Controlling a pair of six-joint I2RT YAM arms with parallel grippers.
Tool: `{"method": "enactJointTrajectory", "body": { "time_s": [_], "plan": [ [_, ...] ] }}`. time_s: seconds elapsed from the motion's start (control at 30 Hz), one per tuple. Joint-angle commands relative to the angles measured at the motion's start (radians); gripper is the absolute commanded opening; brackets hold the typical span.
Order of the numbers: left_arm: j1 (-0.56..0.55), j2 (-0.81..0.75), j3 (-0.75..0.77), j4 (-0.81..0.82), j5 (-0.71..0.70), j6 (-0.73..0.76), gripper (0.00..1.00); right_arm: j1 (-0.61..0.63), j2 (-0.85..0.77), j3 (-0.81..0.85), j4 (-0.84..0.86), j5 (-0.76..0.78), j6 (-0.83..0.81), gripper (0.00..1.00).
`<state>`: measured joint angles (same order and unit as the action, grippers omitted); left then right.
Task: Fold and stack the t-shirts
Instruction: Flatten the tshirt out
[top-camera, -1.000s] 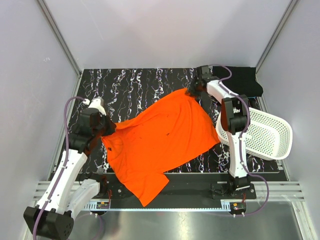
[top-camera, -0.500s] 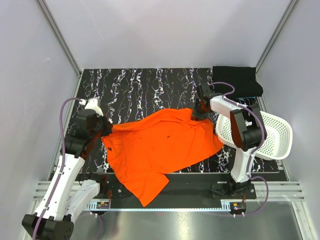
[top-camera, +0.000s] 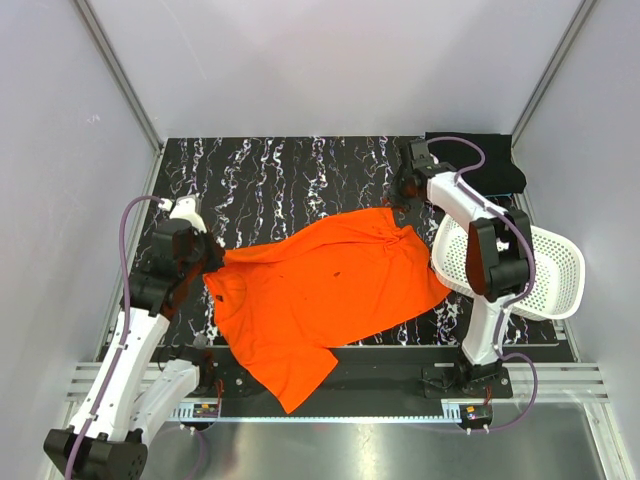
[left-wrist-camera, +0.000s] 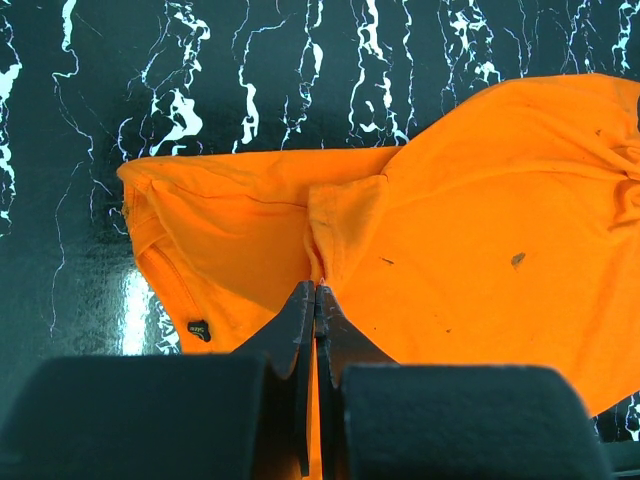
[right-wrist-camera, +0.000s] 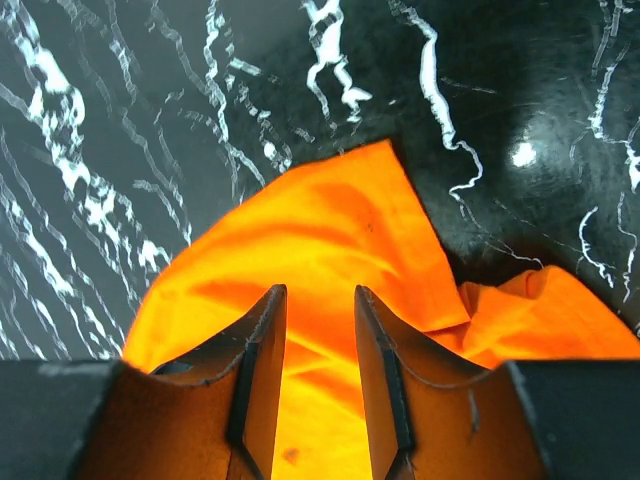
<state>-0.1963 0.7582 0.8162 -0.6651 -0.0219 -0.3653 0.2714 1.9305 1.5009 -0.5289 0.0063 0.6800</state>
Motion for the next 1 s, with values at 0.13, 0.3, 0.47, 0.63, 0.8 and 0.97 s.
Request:
{"method": "enactJointTrajectory", "body": {
  "time_s": [0.13,0.3,0.47,0.63,0.8,0.97],
  "plan": [
    [-0.003,-0.003,0.02,0.01,-0.003,0.017,0.0,-0.008,0.166,0.246,-0.221,0.11,0.202,0.39],
    [-0.003,0.0,0.021,0.018,-0.003,0.016,0.0,-0.011,0.257,0.379,-0.328,0.112,0.325,0.39],
    [-0.003,-0.003,0.012,0.024,0.005,0.014,0.0,-0.015,0.324,0.461,-0.433,0.121,0.415,0.39],
    [-0.003,-0.011,-0.002,0.036,0.014,0.008,0.0,-0.018,0.378,0.541,-0.482,0.135,0.452,0.39],
    [-0.003,-0.017,-0.005,0.041,0.016,0.008,0.0,-0.032,0.465,0.676,-0.546,0.153,0.474,0.39],
    [-0.003,-0.025,-0.008,0.042,0.016,0.009,0.0,-0.035,0.571,0.842,-0.649,0.138,0.478,0.37]
  ]
}}
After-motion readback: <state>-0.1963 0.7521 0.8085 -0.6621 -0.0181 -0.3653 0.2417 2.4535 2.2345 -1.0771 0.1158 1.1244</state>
